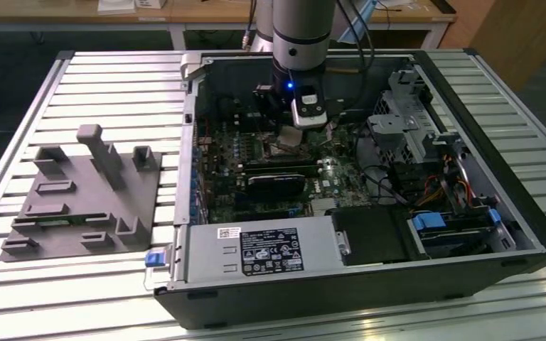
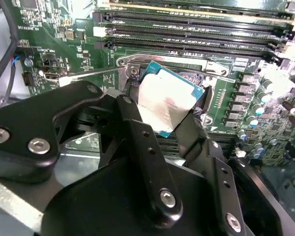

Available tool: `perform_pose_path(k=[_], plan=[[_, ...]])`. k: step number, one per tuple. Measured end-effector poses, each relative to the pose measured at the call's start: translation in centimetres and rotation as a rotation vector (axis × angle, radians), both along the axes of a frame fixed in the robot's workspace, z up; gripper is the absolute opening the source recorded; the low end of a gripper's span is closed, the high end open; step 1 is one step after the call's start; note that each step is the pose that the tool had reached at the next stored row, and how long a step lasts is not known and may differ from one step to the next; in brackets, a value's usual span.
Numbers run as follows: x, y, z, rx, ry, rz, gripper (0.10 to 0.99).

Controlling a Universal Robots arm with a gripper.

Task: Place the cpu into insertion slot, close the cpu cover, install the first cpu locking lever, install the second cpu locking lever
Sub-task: 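Place the cpu into insertion slot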

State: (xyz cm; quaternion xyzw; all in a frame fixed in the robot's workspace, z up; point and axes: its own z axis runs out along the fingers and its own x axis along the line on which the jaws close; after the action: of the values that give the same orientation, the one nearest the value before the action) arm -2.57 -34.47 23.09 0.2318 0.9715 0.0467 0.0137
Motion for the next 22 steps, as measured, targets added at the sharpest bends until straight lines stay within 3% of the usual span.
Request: perform_pose_path(k=[10,22], plan=[[0.0,0.0,-0.12,0.0,0.0,-0.12,0.537],[0.0,0.0,-0.35,0.0,0.0,-0.324,0.537]])
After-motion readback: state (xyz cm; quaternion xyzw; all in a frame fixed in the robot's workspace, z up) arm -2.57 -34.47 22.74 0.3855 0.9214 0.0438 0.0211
